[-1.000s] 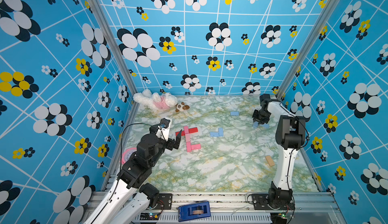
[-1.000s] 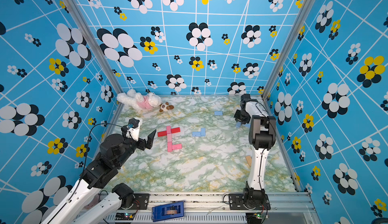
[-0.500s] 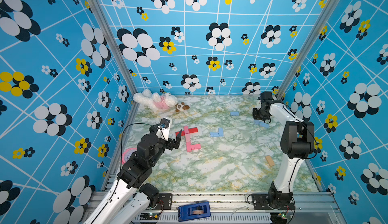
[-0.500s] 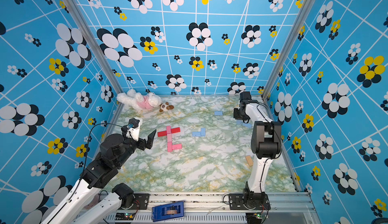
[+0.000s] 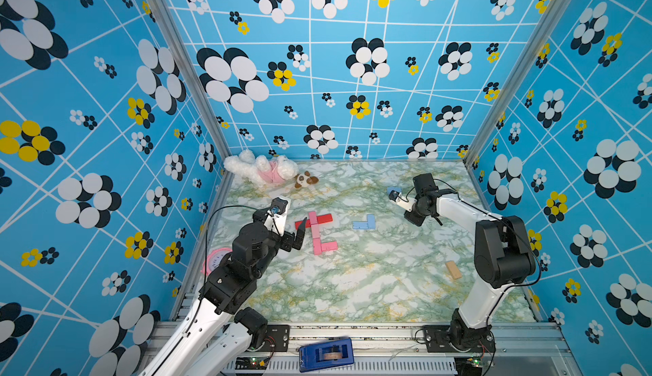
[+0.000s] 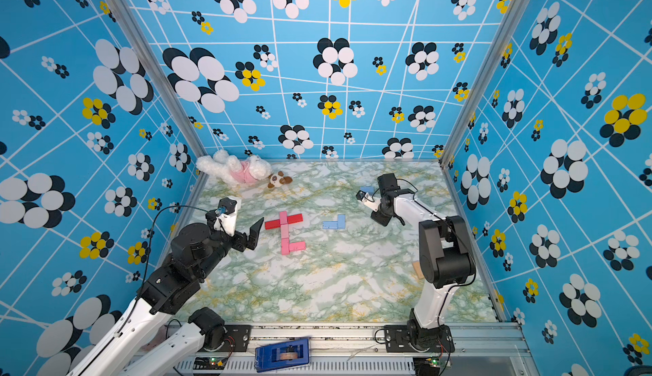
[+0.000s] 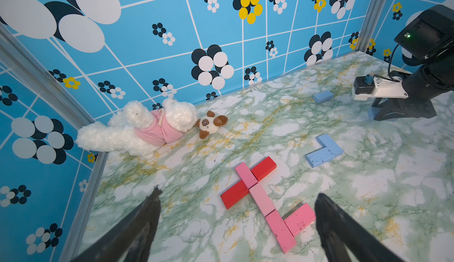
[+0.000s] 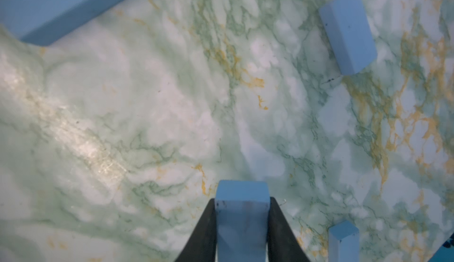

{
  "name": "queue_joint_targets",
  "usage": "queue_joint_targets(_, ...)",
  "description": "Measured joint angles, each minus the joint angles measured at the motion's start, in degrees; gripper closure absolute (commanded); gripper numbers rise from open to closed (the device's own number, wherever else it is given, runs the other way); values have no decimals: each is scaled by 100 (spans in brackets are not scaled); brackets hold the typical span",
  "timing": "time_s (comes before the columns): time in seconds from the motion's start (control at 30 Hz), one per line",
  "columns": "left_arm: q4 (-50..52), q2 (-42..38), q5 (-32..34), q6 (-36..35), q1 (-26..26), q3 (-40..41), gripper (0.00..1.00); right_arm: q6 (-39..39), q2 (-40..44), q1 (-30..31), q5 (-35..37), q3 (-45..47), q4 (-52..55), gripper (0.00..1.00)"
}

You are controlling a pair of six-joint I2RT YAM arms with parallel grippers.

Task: Assemble the letter t with building blocks
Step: Assemble the building block at the center of the board.

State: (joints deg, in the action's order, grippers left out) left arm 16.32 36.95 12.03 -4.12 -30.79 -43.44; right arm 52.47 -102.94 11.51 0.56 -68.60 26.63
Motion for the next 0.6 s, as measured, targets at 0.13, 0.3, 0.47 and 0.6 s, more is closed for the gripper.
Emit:
queue_joint_targets(0.13, 0, 0, 0, 0, 0, 0, 1, 798, 162, 186, -52, 275, -48, 100)
queue_joint_targets(0.3, 0, -17, 0, 0, 0, 0, 1, 1305, 197, 476, -262, 334, -61, 100)
queue_joint_targets(0.47, -2, -44, 0, 2, 0, 0, 1, 1495, 136, 656, -352, 175, 0, 100)
queue_joint_targets(0.6, 0, -55, 0, 0, 0, 0, 1, 1620, 81, 772, -444, 59, 0, 100)
